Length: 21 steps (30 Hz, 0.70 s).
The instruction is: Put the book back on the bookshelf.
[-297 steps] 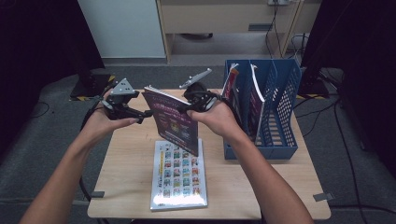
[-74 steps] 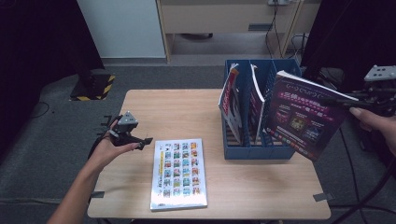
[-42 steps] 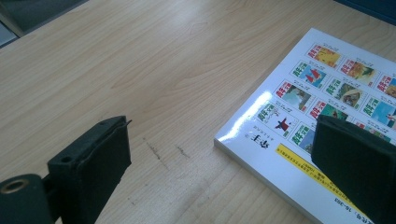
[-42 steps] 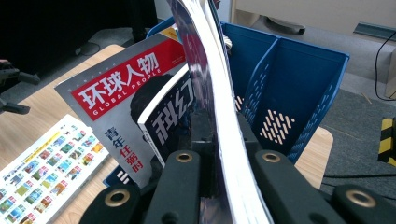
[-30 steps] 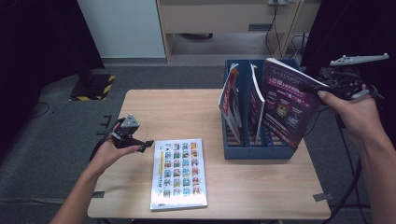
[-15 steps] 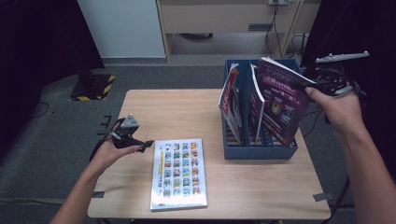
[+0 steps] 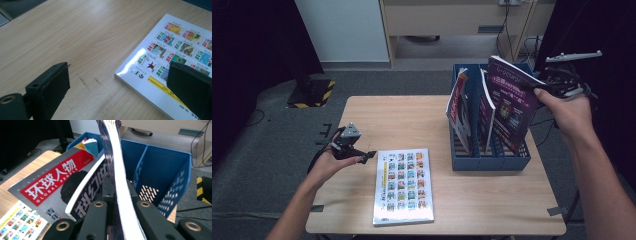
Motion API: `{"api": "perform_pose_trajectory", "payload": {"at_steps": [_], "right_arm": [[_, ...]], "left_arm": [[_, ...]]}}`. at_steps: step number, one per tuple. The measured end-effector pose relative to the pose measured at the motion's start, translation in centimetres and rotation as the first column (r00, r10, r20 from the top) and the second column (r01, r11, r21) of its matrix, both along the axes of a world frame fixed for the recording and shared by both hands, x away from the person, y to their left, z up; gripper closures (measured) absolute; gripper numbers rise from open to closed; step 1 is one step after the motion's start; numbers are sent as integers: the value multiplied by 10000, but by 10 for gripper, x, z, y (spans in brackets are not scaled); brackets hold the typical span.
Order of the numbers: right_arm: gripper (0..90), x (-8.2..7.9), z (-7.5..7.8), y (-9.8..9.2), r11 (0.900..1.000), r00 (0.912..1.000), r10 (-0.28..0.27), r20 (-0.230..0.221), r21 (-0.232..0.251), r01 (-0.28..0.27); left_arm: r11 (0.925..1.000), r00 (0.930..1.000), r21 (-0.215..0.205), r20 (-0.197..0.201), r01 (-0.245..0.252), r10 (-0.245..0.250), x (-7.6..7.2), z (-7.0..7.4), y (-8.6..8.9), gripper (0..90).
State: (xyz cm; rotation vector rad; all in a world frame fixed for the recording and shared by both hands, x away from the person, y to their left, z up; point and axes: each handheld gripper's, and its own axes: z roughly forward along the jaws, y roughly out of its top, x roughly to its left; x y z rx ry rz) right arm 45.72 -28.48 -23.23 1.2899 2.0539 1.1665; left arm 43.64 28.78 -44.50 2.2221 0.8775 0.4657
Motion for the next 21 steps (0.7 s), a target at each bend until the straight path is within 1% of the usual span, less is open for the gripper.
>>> {"api": "perform_pose_trajectory", "payload": {"at_steps": [5,14,16,21], "right_arm": [[844,3,2,7,10000,10000,-63,16,-5,63],[844,10,-6,16,9993,9993,-347,-149,138,349],[844,11,-8,18,9990,9991,-397,-156,190,399],[844,14,-12,21,9984,9986,-492,-174,264,496]], "left_arm": [[10000,10000,19,-18,36,-36,0,-1,-2,42],[9999,10000,114,-17,32,-32,0,-2,-1,42],[10000,10000,79,-33,5,-5,0,-2,-1,42],[9998,10000,168,-36,42,-41,0,-4,-1,42]]}}
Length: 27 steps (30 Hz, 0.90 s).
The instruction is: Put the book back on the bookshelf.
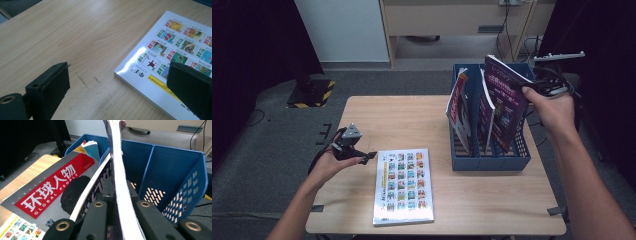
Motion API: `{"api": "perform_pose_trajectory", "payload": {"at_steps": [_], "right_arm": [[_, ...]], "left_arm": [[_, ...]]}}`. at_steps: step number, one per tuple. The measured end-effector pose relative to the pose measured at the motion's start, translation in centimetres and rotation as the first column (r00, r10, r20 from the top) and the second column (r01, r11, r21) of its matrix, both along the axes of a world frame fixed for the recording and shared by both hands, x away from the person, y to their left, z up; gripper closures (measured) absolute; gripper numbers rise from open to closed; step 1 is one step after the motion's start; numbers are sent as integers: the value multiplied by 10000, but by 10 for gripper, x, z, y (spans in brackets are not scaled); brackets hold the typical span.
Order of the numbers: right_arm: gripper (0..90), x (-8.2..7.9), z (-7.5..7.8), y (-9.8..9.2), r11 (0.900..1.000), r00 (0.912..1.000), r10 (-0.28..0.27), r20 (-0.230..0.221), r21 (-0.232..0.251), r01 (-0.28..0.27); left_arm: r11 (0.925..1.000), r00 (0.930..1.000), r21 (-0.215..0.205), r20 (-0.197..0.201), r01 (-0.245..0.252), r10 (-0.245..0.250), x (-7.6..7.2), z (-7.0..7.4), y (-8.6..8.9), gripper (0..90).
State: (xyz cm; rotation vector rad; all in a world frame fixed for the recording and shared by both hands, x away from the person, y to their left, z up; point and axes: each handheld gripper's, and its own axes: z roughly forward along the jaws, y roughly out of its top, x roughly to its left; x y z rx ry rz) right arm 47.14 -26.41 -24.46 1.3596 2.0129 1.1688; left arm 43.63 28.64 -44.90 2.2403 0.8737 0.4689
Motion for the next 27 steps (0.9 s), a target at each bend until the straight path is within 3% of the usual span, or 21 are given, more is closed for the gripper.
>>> {"api": "perform_pose_trajectory", "payload": {"at_steps": [27], "right_arm": [[844,9,-31,7,9995,9998,-184,71,244,182]], "left_arm": [[9999,9999,61,-97,-109,109,-2,-8,6,43]]}}
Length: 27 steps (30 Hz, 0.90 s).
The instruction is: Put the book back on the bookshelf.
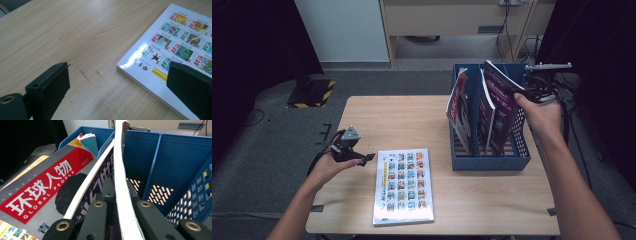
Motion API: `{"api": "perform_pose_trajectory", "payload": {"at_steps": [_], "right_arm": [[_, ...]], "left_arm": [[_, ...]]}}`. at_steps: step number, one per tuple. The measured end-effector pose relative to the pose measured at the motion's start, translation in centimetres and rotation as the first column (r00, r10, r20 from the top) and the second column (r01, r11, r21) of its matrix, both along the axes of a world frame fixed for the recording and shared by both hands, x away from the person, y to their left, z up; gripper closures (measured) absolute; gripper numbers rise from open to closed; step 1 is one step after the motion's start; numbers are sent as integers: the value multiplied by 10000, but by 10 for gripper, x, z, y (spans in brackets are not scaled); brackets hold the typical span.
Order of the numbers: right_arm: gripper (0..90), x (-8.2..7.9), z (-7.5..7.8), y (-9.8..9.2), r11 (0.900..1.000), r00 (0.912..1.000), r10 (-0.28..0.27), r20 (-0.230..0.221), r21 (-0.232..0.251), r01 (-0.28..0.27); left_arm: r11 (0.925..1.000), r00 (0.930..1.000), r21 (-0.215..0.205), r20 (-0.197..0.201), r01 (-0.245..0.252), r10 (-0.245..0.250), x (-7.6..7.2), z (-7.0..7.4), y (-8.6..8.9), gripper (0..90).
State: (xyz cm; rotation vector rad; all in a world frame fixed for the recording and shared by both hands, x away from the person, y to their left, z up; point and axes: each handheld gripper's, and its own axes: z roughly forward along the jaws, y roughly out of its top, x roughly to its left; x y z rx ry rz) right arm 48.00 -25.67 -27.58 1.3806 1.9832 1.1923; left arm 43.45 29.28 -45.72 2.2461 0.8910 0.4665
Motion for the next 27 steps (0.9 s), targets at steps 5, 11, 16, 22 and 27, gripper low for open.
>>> {"api": "perform_pose_trajectory", "payload": {"at_steps": [5,11,16,22,27], "right_arm": [[843,1,-4,2,10000,10000,6,-59,-4,-6],[843,1,-6,4,10000,10000,66,1,-47,-66],[843,0,-9,4,9999,9999,118,22,-71,-118],[844,-1,-16,5,9997,9997,115,-210,-203,-119],[844,1,-19,5,9999,10000,43,-84,-122,-44]], "left_arm": [[10000,10000,-5,-23,8,-8,0,-2,0,43],[10000,10000,-1,-32,23,-23,0,-3,0,43],[10000,10000,10,-67,27,-27,0,-5,0,43],[10000,10000,1,-67,36,-36,0,-6,-2,43],[10000,10000,24,-81,30,-29,0,-7,-1,43]]}}
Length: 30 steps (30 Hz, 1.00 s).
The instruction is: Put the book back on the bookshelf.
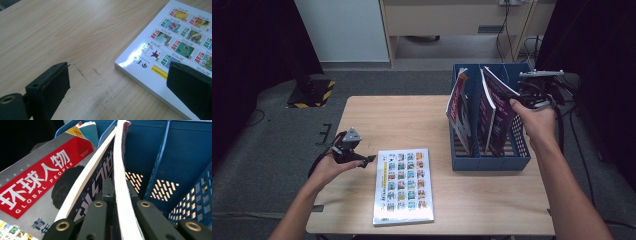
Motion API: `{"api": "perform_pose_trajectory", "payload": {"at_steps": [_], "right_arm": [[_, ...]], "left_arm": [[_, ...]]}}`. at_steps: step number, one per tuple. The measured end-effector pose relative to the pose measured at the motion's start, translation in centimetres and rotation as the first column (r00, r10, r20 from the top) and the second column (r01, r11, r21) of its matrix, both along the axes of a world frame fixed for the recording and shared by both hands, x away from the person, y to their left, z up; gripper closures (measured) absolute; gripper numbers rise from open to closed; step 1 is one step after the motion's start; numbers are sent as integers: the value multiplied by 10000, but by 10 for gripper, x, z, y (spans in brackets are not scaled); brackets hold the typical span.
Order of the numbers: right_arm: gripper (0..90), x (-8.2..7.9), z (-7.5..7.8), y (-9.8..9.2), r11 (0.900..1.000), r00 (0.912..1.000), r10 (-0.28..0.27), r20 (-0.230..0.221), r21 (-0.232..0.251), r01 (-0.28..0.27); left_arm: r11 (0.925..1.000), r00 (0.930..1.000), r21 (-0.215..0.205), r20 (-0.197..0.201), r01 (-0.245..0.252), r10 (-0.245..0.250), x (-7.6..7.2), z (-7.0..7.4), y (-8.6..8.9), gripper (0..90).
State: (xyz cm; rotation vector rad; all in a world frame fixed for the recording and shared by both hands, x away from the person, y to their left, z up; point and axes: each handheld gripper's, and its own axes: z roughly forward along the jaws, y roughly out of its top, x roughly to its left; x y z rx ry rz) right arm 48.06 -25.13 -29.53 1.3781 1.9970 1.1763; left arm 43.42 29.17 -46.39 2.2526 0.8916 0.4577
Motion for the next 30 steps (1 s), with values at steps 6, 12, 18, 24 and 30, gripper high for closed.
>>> {"api": "perform_pose_trajectory", "payload": {"at_steps": [6,12,18,24,30], "right_arm": [[844,0,-1,-2,9998,9998,-208,62,-6,208],[843,-1,-5,-2,9998,9997,-213,133,1,213],[841,-2,-7,1,9998,9999,-101,-28,-185,100],[840,-4,-14,4,9990,9997,94,-242,-433,-105],[830,-5,-12,5,9985,9984,183,-543,-504,-211]], "left_arm": [[10000,10000,-5,-17,6,-6,0,-1,0,43],[10000,10000,20,-12,17,-17,0,-1,-1,43],[10000,10000,37,-37,32,-31,0,-2,-2,43],[9999,10000,106,-51,58,-57,0,-4,-3,43],[9999,10000,110,-41,53,-52,0,-4,-4,43]]}}
